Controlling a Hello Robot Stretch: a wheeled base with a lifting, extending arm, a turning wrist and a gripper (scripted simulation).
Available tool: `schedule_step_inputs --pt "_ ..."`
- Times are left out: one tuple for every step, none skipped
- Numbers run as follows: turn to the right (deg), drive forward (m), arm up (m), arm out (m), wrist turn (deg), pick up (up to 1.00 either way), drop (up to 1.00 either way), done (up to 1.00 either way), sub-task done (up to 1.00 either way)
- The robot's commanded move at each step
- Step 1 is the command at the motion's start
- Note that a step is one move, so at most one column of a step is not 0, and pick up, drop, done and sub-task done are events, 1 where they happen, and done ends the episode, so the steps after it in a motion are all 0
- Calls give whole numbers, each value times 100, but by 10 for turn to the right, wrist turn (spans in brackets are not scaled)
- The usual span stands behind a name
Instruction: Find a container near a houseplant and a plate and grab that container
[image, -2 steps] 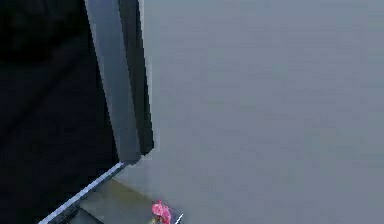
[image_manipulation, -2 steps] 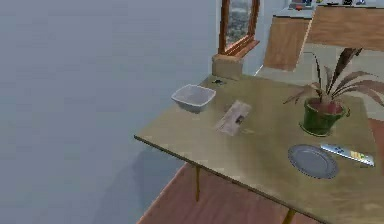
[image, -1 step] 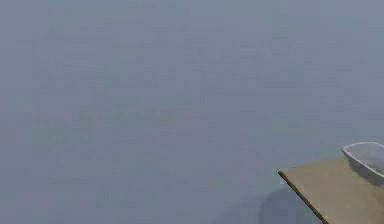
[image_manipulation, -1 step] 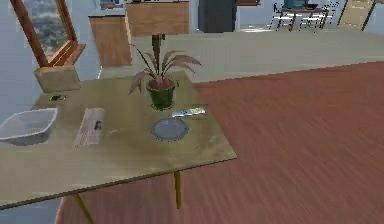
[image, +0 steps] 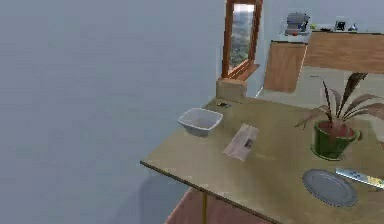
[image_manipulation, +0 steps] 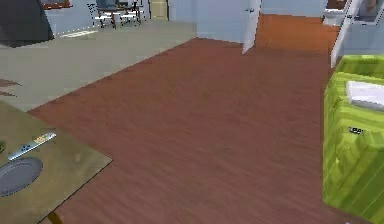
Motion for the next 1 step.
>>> schedule_step_inputs --pt "450 0 0 0 0 0 0 0 0"
